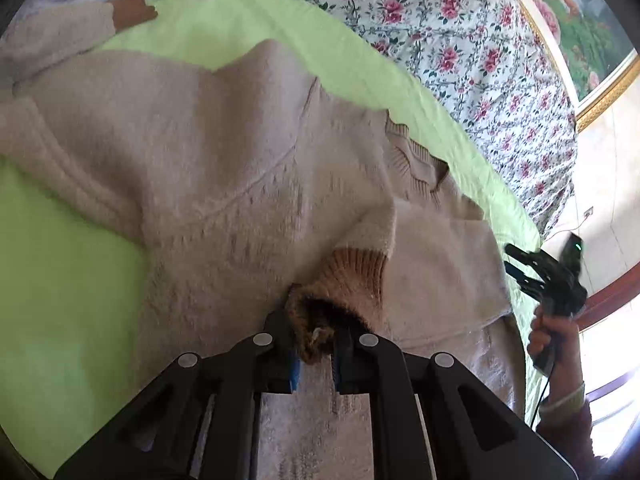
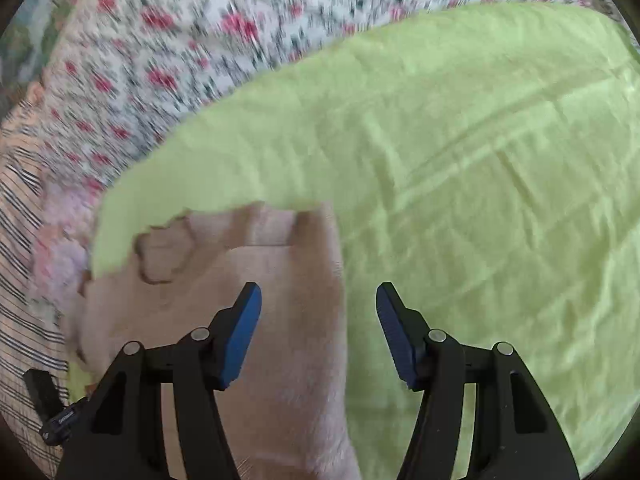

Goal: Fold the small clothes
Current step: 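Grasp the other brown cuff with the left gripper while the right gripper releases its sleeve, then lift the held sleeve with the left gripper and fold it across the body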

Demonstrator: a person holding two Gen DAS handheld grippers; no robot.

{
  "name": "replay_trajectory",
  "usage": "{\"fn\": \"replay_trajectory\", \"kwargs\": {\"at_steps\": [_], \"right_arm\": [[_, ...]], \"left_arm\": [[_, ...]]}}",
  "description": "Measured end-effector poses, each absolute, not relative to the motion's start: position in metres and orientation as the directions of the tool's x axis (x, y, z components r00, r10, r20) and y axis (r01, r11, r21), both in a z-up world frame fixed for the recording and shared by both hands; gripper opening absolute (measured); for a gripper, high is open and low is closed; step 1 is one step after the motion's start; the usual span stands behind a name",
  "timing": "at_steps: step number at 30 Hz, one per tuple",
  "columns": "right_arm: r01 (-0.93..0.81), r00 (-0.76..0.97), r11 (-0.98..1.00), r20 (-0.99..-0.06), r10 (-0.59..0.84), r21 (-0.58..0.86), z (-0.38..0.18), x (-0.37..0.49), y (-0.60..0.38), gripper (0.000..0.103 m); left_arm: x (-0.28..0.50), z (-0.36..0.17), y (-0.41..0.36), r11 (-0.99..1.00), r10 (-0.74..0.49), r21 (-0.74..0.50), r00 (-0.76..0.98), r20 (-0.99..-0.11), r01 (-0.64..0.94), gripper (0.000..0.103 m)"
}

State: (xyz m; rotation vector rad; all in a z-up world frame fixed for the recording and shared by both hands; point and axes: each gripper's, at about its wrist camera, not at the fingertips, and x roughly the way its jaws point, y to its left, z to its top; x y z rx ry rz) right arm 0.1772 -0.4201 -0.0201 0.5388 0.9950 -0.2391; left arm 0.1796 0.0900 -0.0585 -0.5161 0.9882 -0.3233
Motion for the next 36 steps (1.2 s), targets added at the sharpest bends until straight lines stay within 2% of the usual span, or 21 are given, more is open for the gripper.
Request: {"fn": "replay_trajectory", "kwargs": {"at_steps": [1,2,3,4,7,8,13,15,17,20,23,28,32,36], "right_arm": [[0.426,0.504,0.852,-0.862,0.054,0.303,-0.029,0.184,-0.419,0.061],[0.417,0.492,0.864,-0.869,0.048,0.284,-0.034,0.187,-0.417,0.049],[0.395,0.5,0.878,-0.865,0.043,0.271,-0.033,0.187,-0.414,0.022],[0.399,0.527,0.874,-0.849,0.029,0.278,-0.025,0.182,-0.416,0.007],[0.418,0.654,0.841,-0.757,-0.016,0.343,0.01,0.152,-0.43,0.007],[0.426,0.657,0.837,-0.753,-0.026,0.343,0.01,0.148,-0.432,0.007],[0.491,0.536,0.827,-0.843,-0.038,0.274,-0.029,0.156,-0.439,0.009],[0.513,0.546,0.816,-0.835,-0.072,0.266,-0.024,0.148,-0.436,0.014],[0.497,0.577,0.838,-0.807,-0.125,0.226,-0.005,0.135,-0.421,0.014],[0.391,0.646,0.871,-0.763,-0.03,0.297,0.013,0.119,-0.391,0.015],[0.287,0.627,0.894,-0.773,0.096,0.343,0.007,0.111,-0.356,0.015],[0.249,0.576,0.899,-0.802,0.161,0.36,-0.015,0.104,-0.323,0.015],[0.247,0.565,0.895,-0.805,0.179,0.372,-0.021,0.106,-0.315,0.015],[0.248,0.569,0.899,-0.805,0.166,0.361,-0.016,0.113,-0.31,0.015]], "left_arm": [[0.179,-0.058,0.089,0.835,-0.482,-0.549,0.522,-0.704,0.029,0.01],[0.179,-0.058,0.089,0.835,-0.481,-0.549,0.524,-0.703,0.029,0.01],[0.179,-0.058,0.089,0.835,-0.48,-0.55,0.523,-0.704,0.025,0.01],[0.181,-0.057,0.089,0.835,-0.48,-0.55,0.521,-0.706,0.023,0.01],[0.184,-0.05,0.089,0.814,-0.512,-0.579,0.526,-0.679,0.046,0.01],[0.186,-0.05,0.086,0.808,-0.522,-0.587,0.522,-0.675,0.049,0.01],[0.203,-0.062,0.08,0.817,-0.499,-0.576,0.501,-0.707,0.002,0.011],[0.201,-0.062,0.089,0.788,-0.529,-0.616,0.496,-0.688,-0.014,0.013],[0.195,-0.058,0.094,0.798,-0.517,-0.603,0.504,-0.692,-0.01,0.017],[0.187,-0.052,0.097,0.809,-0.511,-0.587,0.496,-0.702,0.002,0.023],[0.174,-0.041,0.091,0.831,-0.501,-0.555,0.486,-0.717,0.038,0.026],[0.155,-0.021,0.041,0.821,-0.569,-0.526,0.396,-0.721,0.222,0.04],[0.168,-0.025,0.006,0.828,-0.56,-0.487,0.382,-0.735,0.278,0.04],[0.207,-0.04,0.03,0.883,-0.463,-0.447,0.427,-0.777,0.145,0.036]]}}
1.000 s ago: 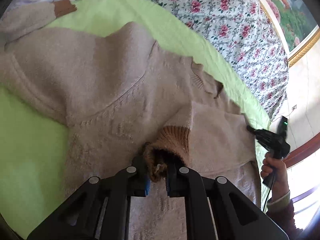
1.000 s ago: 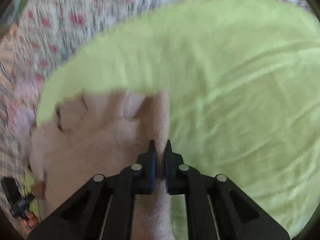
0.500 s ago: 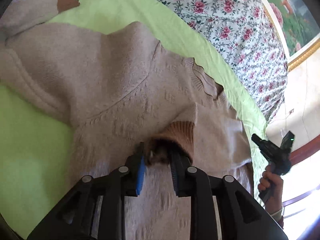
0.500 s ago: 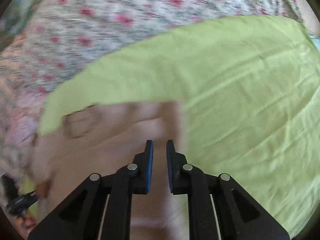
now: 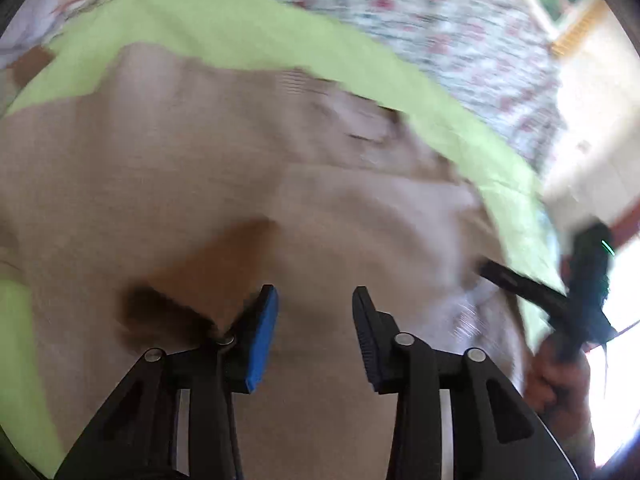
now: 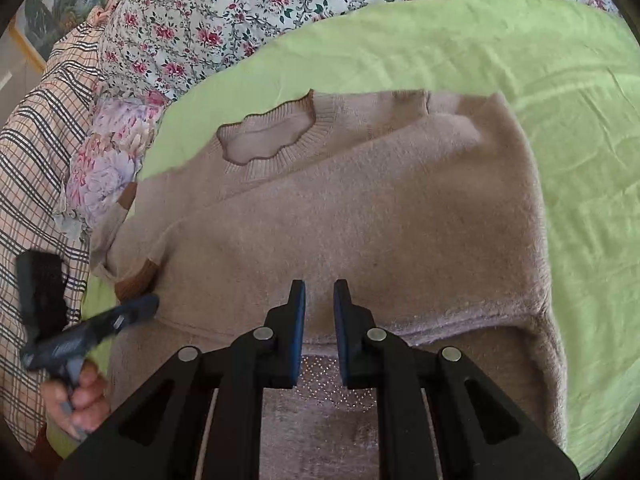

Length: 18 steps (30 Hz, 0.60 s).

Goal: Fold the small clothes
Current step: 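Lift the held sleeve with the left gripper and fold it across the body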

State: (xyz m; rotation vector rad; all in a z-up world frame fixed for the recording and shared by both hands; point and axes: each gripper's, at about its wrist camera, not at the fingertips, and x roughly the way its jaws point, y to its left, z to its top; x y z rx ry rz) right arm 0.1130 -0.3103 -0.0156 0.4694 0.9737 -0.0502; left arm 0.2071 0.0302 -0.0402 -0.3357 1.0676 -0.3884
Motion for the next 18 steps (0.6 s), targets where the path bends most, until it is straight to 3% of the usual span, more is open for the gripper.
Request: {"fn": "replay_trajectory", "kwargs": {"at_steps": [3,7,11,14,16,18], "right_arm": [[0.253,0.583,0.902,-0.799,0.147,0.35,-0.008,0.112,-0.308,0.015],[0.253,0.593,0.896,-0.79,0.154,0.365,-0.004,0.11,-0.302,0.015],[0.23,0.592,0.892,-0.784,0.189,0.389,-0.003,0.106,-0.285,0.015],[0.198,0.59,0.896,-0.778,0.214,0.397,0.003,0.101,-0.271,0.015],[0.186,0.589,0.898,-0.777,0.223,0.399,0.006,0.098,-0.265,0.015],[0.174,0.588,0.898,-0.774,0.235,0.404,0.009,0.094,-0.26,0.015]], "left_arm": [[0.215,-0.034,0.072,0.88,-0.435,-0.471,0.489,-0.756,0.056,0.035],[0.203,-0.018,0.12,0.88,-0.382,-0.475,0.564,-0.732,-0.021,0.044],[0.192,-0.011,0.155,0.887,-0.332,-0.457,0.594,-0.733,-0.068,0.045],[0.198,-0.002,0.18,0.922,-0.226,-0.368,0.611,-0.759,-0.117,0.059],[0.206,0.005,0.195,0.936,-0.169,-0.322,0.619,-0.767,-0.143,0.074],[0.221,0.015,0.216,0.946,-0.098,-0.269,0.633,-0.768,-0.179,0.08]]}}
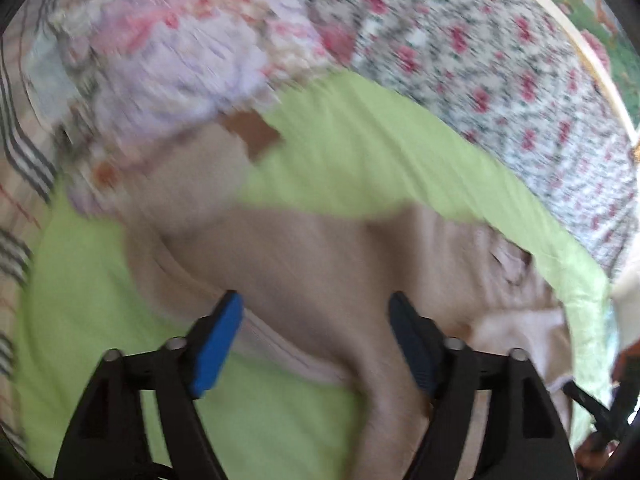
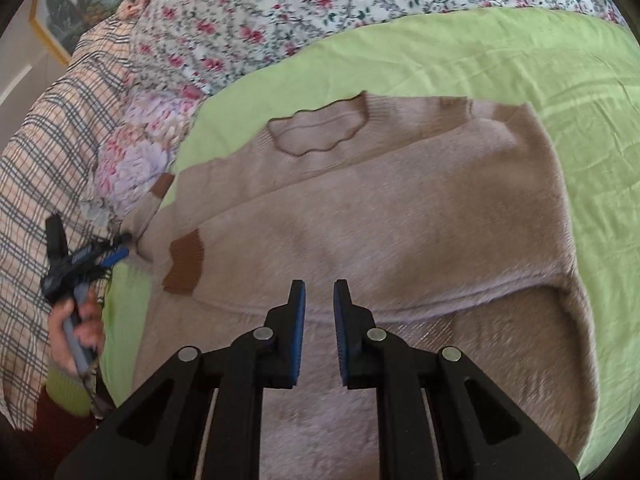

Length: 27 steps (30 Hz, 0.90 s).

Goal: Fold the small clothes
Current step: 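Lift the held sleeve with the left gripper and fold it across the body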

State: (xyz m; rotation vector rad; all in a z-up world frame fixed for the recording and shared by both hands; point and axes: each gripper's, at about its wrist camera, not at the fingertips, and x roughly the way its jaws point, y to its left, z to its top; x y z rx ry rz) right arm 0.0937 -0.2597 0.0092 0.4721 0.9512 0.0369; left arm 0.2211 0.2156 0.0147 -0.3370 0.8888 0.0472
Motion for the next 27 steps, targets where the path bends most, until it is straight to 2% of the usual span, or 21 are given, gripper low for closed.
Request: {"fn": "replay_trajectory", "kwargs": {"at_steps": [3,7,9,12,14,15,16,17,18,21,25,27], "right_arm": [[0.172,0.584,0.895,-0.774,0.243,0.411,0.01,0.089,-0.256,0.016],[0.175,0.576,0.888,-0.776,0.257,0.425,0.006,0.089,-0.25,0.022],[0.168,0.568,0.885,-0.776,0.274,0.435,0.003,0.09,-0.246,0.022],[0.157,0.561,0.878,-0.773,0.298,0.452,0.002,0.09,-0.241,0.022],[0.152,0.559,0.88,-0.773,0.3,0.451,0.002,0.088,-0.238,0.022],[0.15,0.558,0.88,-0.773,0.302,0.452,0.002,0.087,-0.237,0.022],[0.15,0.557,0.881,-0.774,0.3,0.45,0.002,0.085,-0.237,0.022],[0.151,0.558,0.882,-0.775,0.297,0.447,0.002,0.083,-0.238,0.022],[0.156,0.561,0.882,-0.774,0.291,0.445,0.003,0.08,-0.239,0.022],[0.166,0.572,0.874,-0.767,0.291,0.456,0.003,0.074,-0.243,0.022],[0.167,0.588,0.867,-0.753,0.295,0.47,0.006,0.07,-0.244,0.023],[0.163,0.599,0.866,-0.745,0.295,0.473,0.009,0.067,-0.244,0.023]], "left_arm": [[0.247,0.024,0.245,0.956,-0.035,-0.212,0.643,-0.765,-0.201,0.082],[0.292,0.015,0.252,0.981,0.04,-0.079,0.592,-0.805,-0.175,0.082],[0.316,0.003,0.243,0.991,0.086,0.014,0.551,-0.83,-0.133,0.083],[0.347,-0.024,0.229,0.974,0.228,0.204,0.493,-0.84,-0.102,0.083],[0.36,-0.042,0.231,0.961,0.275,0.254,0.462,-0.843,-0.109,0.078],[0.36,-0.046,0.233,0.967,0.253,0.23,0.467,-0.847,-0.107,0.06],[0.359,-0.045,0.237,0.977,0.211,0.182,0.481,-0.851,-0.107,0.036],[0.357,-0.042,0.24,0.98,0.195,0.154,0.493,-0.848,-0.122,0.02],[0.352,-0.036,0.244,0.984,0.172,0.119,0.505,-0.846,-0.135,0.009],[0.331,-0.015,0.249,0.99,0.042,-0.045,0.575,-0.817,-0.137,0.008],[0.295,0.013,0.228,0.983,-0.071,-0.165,0.658,-0.749,-0.082,0.008],[0.275,0.029,0.203,0.968,-0.167,-0.25,0.685,-0.709,-0.023,0.008]]}}
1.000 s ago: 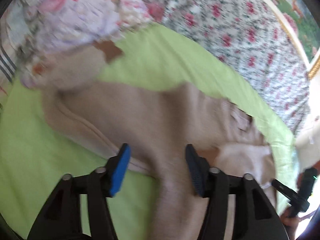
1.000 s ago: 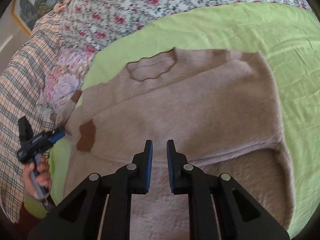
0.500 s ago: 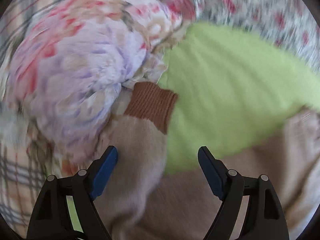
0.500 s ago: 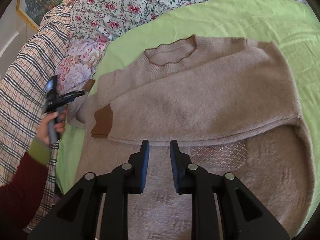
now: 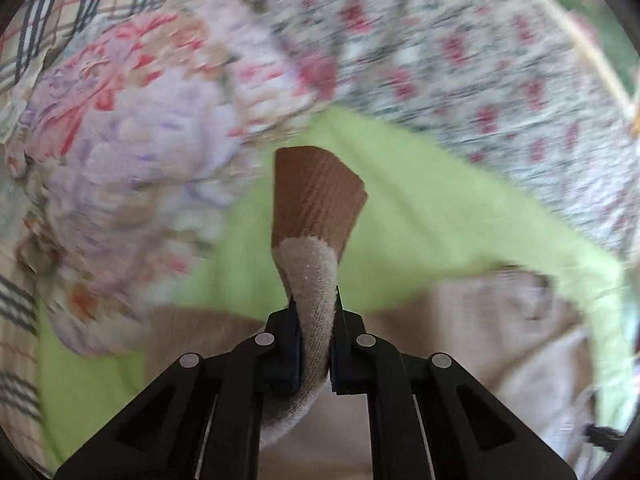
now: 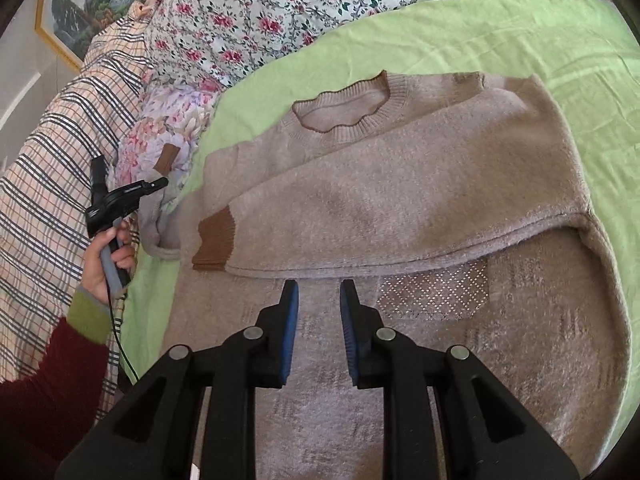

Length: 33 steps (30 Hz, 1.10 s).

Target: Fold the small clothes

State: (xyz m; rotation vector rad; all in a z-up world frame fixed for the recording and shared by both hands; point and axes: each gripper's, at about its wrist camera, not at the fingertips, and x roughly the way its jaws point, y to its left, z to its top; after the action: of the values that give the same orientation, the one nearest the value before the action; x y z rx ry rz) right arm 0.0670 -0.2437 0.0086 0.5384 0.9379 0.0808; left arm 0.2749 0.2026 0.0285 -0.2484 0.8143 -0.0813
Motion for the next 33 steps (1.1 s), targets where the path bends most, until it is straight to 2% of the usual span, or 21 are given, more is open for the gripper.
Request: {"fn": "replay_trajectory", "kwargs": {"at_steps": [5,8,11,16,17,18,19,20,21,22,23,24,29,33], "right_arm": [[0.18,0.614,0.861,-0.739,0.279,0.475,0.012,0.061,-0.254,0.023],[0.2,0.623,0.855,-0.735,0.266,0.479,0.014,0.058,-0.265,0.023],[0.224,0.632,0.848,-0.735,0.248,0.48,0.012,0.052,-0.274,0.023],[0.27,0.638,0.826,-0.735,0.232,0.495,0.005,0.046,-0.291,0.023],[0.277,0.636,0.823,-0.737,0.23,0.496,0.003,0.046,-0.294,0.023],[0.284,0.632,0.822,-0.741,0.227,0.494,0.001,0.048,-0.296,0.023],[0.293,0.629,0.82,-0.745,0.222,0.492,-0.001,0.05,-0.299,0.023],[0.3,0.627,0.817,-0.747,0.22,0.493,-0.002,0.052,-0.302,0.026],[0.301,0.628,0.814,-0.746,0.223,0.496,-0.003,0.055,-0.304,0.031],[0.302,0.631,0.811,-0.743,0.224,0.501,-0.004,0.058,-0.306,0.044],[0.303,0.637,0.809,-0.738,0.22,0.503,-0.005,0.062,-0.309,0.055],[0.301,0.643,0.809,-0.734,0.218,0.504,-0.005,0.065,-0.31,0.056],[0.284,0.665,0.813,-0.715,0.215,0.508,-0.008,0.088,-0.318,0.056],[0.236,0.691,0.821,-0.684,0.235,0.52,-0.01,0.107,-0.322,0.056]], "left_arm": [[0.246,0.05,0.114,0.928,-0.35,-0.331,0.696,-0.627,0.169,0.008],[0.229,0.054,0.051,0.875,-0.479,-0.38,0.64,-0.6,0.299,0.008],[0.218,0.049,-0.005,0.851,-0.524,-0.341,0.598,-0.606,0.4,0.008],[0.212,0.017,-0.066,0.816,-0.564,-0.348,0.506,-0.652,0.461,0.01],[0.213,0.011,-0.074,0.814,-0.564,-0.349,0.489,-0.665,0.465,0.012],[0.215,0.004,-0.08,0.819,-0.554,-0.345,0.477,-0.683,0.458,0.02],[0.215,-0.002,-0.082,0.819,-0.553,-0.35,0.462,-0.693,0.455,0.029],[0.215,-0.006,-0.082,0.82,-0.551,-0.354,0.453,-0.701,0.45,0.033],[0.212,-0.007,-0.079,0.827,-0.541,-0.35,0.453,-0.709,0.44,0.044],[0.209,-0.008,-0.074,0.832,-0.534,-0.346,0.456,-0.713,0.433,0.054],[0.205,-0.007,-0.069,0.836,-0.53,-0.344,0.464,-0.71,0.428,0.058],[0.198,-0.005,-0.06,0.843,-0.52,-0.336,0.479,-0.707,0.42,0.062],[0.165,0.0,0.003,0.898,-0.433,-0.287,0.551,-0.714,0.334,0.063],[0.149,-0.009,0.075,0.952,-0.305,-0.257,0.6,-0.74,0.167,0.063]]}}
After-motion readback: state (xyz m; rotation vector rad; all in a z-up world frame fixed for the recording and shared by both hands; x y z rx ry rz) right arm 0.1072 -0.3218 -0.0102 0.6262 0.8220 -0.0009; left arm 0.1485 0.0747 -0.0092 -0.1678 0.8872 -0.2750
